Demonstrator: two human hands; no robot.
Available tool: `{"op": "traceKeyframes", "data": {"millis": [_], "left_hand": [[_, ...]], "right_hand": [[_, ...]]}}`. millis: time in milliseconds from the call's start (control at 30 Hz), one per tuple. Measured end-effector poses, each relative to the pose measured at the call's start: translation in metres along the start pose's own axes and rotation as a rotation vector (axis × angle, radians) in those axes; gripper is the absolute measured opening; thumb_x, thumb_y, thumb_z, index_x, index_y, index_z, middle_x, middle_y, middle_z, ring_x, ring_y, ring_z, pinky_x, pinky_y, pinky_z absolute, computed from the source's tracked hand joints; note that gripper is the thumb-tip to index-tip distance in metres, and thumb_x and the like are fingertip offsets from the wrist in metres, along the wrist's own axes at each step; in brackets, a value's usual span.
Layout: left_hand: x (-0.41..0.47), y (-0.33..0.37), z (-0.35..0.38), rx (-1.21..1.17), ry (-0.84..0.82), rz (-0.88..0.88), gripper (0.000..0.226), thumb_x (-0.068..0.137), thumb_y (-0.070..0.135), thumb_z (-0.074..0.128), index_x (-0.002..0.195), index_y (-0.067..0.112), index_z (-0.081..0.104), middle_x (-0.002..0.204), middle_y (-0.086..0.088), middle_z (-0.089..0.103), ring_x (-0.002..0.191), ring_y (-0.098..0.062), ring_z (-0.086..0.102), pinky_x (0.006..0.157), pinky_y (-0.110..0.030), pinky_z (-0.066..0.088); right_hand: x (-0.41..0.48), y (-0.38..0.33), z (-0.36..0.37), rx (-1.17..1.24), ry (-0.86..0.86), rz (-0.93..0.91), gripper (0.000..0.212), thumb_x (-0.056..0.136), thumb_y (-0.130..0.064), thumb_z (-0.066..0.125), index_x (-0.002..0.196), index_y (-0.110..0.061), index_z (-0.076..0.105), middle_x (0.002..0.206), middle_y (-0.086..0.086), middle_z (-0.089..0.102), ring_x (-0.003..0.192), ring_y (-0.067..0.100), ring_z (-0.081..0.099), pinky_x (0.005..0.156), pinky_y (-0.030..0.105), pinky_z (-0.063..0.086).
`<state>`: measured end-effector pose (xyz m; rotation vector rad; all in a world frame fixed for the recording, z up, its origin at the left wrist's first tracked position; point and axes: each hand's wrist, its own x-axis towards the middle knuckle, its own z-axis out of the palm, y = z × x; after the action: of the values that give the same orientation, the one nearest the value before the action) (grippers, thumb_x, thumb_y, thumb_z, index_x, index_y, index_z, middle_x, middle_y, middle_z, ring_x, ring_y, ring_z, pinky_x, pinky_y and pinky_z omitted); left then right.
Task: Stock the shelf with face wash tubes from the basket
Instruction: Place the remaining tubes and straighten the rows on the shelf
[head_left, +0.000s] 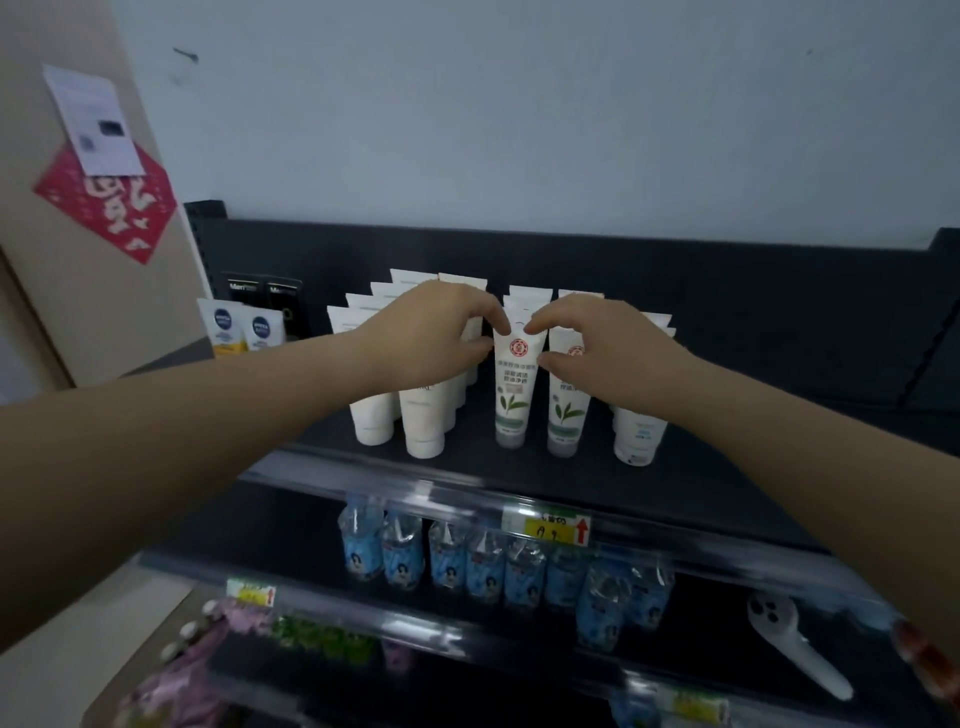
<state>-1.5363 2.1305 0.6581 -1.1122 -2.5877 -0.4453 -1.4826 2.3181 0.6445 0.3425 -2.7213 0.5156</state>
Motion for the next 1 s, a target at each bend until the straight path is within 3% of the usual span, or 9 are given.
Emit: {"op": "traceKeyframes", "data": {"millis": [100, 167, 267, 367, 533, 667, 800, 1000], "left_hand": [[-0.010, -0.004, -0.004, -0.003, 0.009, -0.029, 0.023, 0.091, 0.018, 0.055, 0.110, 0.025, 0.066, 0.109, 0.009, 0.066, 0.062, 0.022, 0.046, 0.059, -0.007, 0.032], [-0.017, -0.007, -0.008, 0.012, 0.011, -0.050, 0.023, 0.090, 0.019, 0.055, 0.109, 0.027, 0.066, 0.109, 0.011, 0.065, 0.064, 0.016, 0.048, 0.064, -0.013, 0.033], [-0.025, -0.014, -0.012, 0.026, -0.013, -0.068, 0.024, 0.091, 0.019, 0.055, 0.111, 0.028, 0.065, 0.112, 0.013, 0.064, 0.065, 0.020, 0.046, 0.066, -0.011, 0.031], [-0.033, -0.022, -0.012, 0.032, -0.035, -0.099, 0.026, 0.091, 0.020, 0.055, 0.115, 0.027, 0.064, 0.119, 0.013, 0.063, 0.067, 0.013, 0.046, 0.073, -0.013, 0.030], [-0.046, -0.040, -0.011, 0.015, -0.054, -0.096, 0.029, 0.092, 0.024, 0.056, 0.121, 0.028, 0.059, 0.112, 0.016, 0.061, 0.060, 0.013, 0.042, 0.063, -0.010, 0.031], [-0.060, -0.061, -0.017, -0.012, -0.063, -0.057, 0.030, 0.091, 0.024, 0.056, 0.121, 0.027, 0.059, 0.120, 0.013, 0.060, 0.081, 0.001, 0.051, 0.081, -0.021, 0.039], [-0.080, -0.087, -0.025, -0.050, -0.083, -0.009, 0.031, 0.093, 0.025, 0.055, 0.124, 0.026, 0.058, 0.119, 0.014, 0.059, 0.074, 0.004, 0.047, 0.076, -0.015, 0.035], [-0.101, -0.136, -0.032, -0.097, -0.090, 0.058, 0.034, 0.092, 0.024, 0.055, 0.126, 0.027, 0.055, 0.122, 0.012, 0.057, 0.088, 0.001, 0.044, 0.082, -0.014, 0.035]], "right_hand": [[-0.001, -0.004, 0.005, -0.028, -0.002, -0.028, 0.032, 0.090, -0.023, 0.059, 0.122, -0.025, 0.059, 0.129, -0.012, 0.055, 0.118, 0.007, 0.050, 0.097, 0.023, 0.041], [-0.001, -0.008, 0.006, -0.039, 0.002, -0.031, 0.032, 0.090, -0.023, 0.060, 0.122, -0.025, 0.060, 0.128, -0.011, 0.056, 0.117, 0.008, 0.051, 0.093, 0.020, 0.039], [-0.003, -0.016, 0.006, -0.035, -0.012, -0.014, 0.033, 0.091, -0.022, 0.059, 0.124, -0.024, 0.058, 0.132, -0.009, 0.055, 0.121, 0.009, 0.049, 0.098, 0.021, 0.037], [-0.003, -0.026, 0.009, -0.038, -0.035, -0.005, 0.037, 0.092, -0.023, 0.059, 0.129, -0.024, 0.055, 0.136, -0.008, 0.052, 0.124, 0.010, 0.048, 0.095, 0.018, 0.033], [0.002, -0.046, 0.015, -0.066, -0.049, 0.045, 0.043, 0.092, -0.024, 0.058, 0.134, -0.025, 0.050, 0.139, -0.008, 0.048, 0.127, 0.010, 0.044, 0.094, 0.018, 0.031], [0.004, -0.069, 0.026, -0.109, -0.052, 0.088, 0.044, 0.092, -0.025, 0.058, 0.135, -0.025, 0.048, 0.138, -0.006, 0.048, 0.125, 0.012, 0.045, 0.095, 0.020, 0.033], [0.005, -0.098, 0.041, -0.122, -0.050, 0.168, 0.044, 0.093, -0.024, 0.057, 0.136, -0.025, 0.048, 0.139, -0.007, 0.047, 0.126, 0.011, 0.045, 0.094, 0.019, 0.032], [0.007, -0.135, 0.068, -0.131, 0.002, 0.260, 0.042, 0.092, -0.025, 0.059, 0.133, -0.024, 0.050, 0.139, -0.007, 0.048, 0.126, 0.011, 0.046, 0.096, 0.018, 0.033]]}}
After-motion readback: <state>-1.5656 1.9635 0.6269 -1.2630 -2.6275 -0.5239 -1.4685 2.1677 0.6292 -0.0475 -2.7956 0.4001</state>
